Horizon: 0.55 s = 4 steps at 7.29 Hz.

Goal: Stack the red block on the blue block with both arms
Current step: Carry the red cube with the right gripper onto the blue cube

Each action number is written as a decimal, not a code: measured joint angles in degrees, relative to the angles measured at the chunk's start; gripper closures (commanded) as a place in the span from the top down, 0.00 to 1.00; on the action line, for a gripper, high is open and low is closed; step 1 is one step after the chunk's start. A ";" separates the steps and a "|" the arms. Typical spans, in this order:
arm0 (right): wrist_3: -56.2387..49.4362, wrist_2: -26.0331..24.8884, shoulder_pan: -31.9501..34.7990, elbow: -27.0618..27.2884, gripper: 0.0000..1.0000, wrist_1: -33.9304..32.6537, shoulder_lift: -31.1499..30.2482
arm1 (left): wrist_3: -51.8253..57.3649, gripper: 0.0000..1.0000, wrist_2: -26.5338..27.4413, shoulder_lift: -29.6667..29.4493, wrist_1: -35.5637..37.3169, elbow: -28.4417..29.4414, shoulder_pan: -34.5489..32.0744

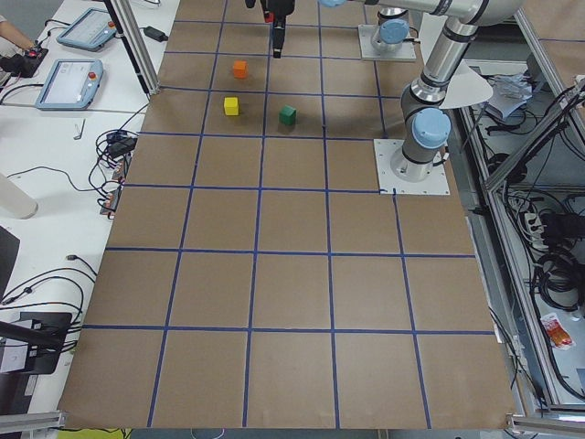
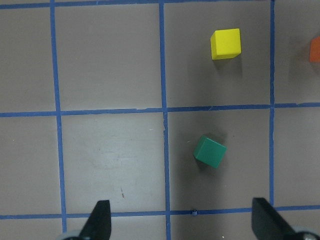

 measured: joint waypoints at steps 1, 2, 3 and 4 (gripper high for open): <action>-2.35 0.03 -1.20 2.61 0.00 -2.21 -1.01 | -0.06 1.00 0.00 0.03 0.02 -0.03 0.00; -3.41 0.02 -1.74 4.94 0.00 -5.02 -1.47 | -0.09 1.00 0.00 0.05 0.03 -0.06 -0.01; -3.80 0.04 -1.94 6.82 0.00 -7.58 -1.64 | -0.10 1.00 0.00 0.09 0.01 -0.12 -0.01; -3.93 0.13 -2.00 8.21 0.00 -9.62 -1.66 | -0.10 1.00 0.00 0.11 0.00 -0.18 -0.01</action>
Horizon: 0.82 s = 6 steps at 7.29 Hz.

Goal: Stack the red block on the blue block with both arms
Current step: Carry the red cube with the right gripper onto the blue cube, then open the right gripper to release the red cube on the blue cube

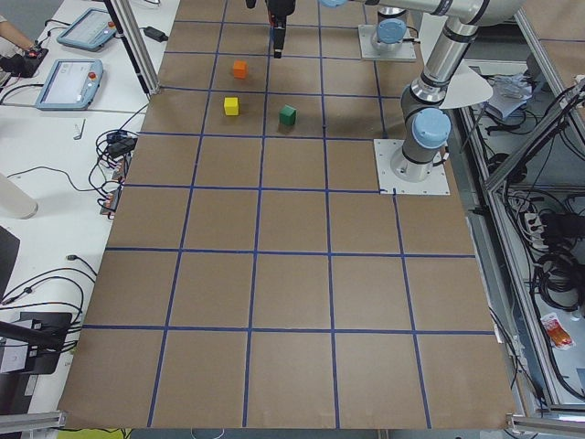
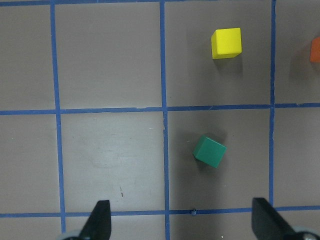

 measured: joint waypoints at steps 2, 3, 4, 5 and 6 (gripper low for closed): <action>-0.10 0.18 -0.04 1.08 0.00 -1.71 0.12 | 0.00 1.00 -0.02 0.02 0.00 -0.05 0.00; -0.09 0.37 -0.04 1.34 0.00 -1.88 0.23 | 0.00 1.00 -0.04 0.04 0.06 -0.09 0.00; 0.00 0.49 -0.04 1.81 0.00 -1.95 0.32 | 0.00 1.00 -0.02 0.04 0.10 -0.10 0.00; 0.18 0.54 -0.04 2.30 0.00 -2.02 0.33 | 0.00 1.00 -0.01 0.05 0.11 -0.09 0.00; 0.30 0.54 -0.04 2.55 0.00 -2.11 0.33 | 0.00 1.00 0.00 0.05 0.12 -0.07 0.00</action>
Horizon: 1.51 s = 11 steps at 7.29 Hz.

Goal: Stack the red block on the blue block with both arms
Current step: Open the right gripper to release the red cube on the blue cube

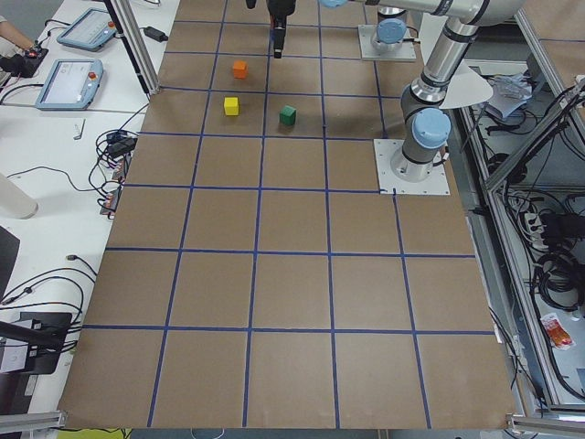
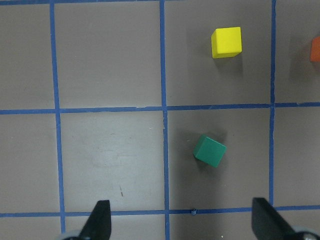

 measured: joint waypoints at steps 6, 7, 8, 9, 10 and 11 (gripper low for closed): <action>-0.02 -0.10 0.00 0.15 0.74 -0.31 0.04 | 0.00 1.00 -0.07 0.00 0.02 0.01 0.00; -0.12 -0.20 0.00 0.14 0.76 -0.34 0.05 | 0.00 1.00 -0.08 0.00 0.03 0.01 0.00; -0.18 -0.27 0.00 0.15 0.80 -0.35 0.05 | 0.00 1.00 -0.09 0.00 0.04 0.01 0.00; -0.22 -0.33 0.00 0.15 0.82 -0.32 0.05 | 0.00 1.00 -0.08 0.00 0.03 0.01 0.00; -0.19 -0.38 0.00 0.09 1.00 -0.26 0.03 | 0.00 1.00 -0.09 0.00 0.01 0.01 0.00; 0.06 -0.32 0.00 -0.26 1.00 -0.11 -0.14 | 0.00 1.00 -0.09 0.00 0.00 0.01 0.00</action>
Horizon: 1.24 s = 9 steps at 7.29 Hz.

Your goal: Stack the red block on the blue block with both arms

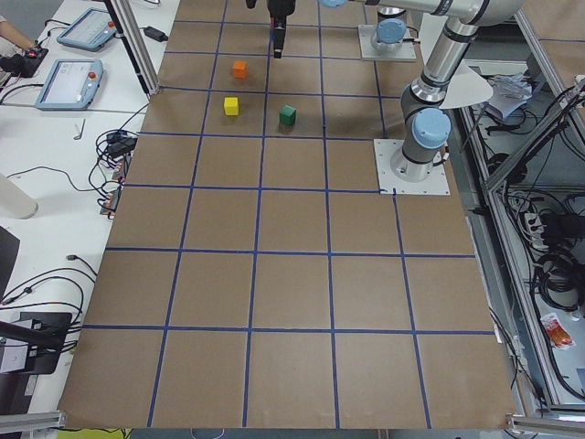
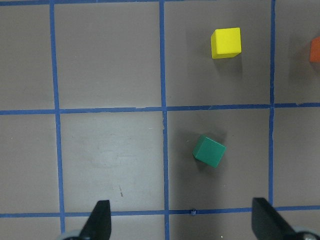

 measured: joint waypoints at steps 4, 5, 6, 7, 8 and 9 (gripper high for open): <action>5.60 -0.19 0.61 -10.96 1.00 13.39 -2.27 | 0.00 1.00 0.07 0.00 0.00 0.07 0.00; 7.51 -0.01 0.92 -15.96 1.00 20.86 -2.84 | 0.00 1.00 0.06 0.00 0.00 0.08 0.00; 9.72 0.07 1.54 -20.58 1.00 27.35 -3.69 | 0.00 1.00 0.05 0.02 0.00 0.08 0.00; 14.01 0.21 3.06 -24.37 1.00 32.44 -4.99 | 0.00 1.00 0.05 0.05 0.00 0.04 0.00; 18.94 0.23 5.74 -26.43 1.00 35.22 -5.86 | 0.00 1.00 0.02 0.07 0.00 0.01 0.00; 23.07 0.05 9.04 -27.13 1.00 36.23 -6.17 | 0.00 1.00 0.01 0.08 0.00 0.01 0.00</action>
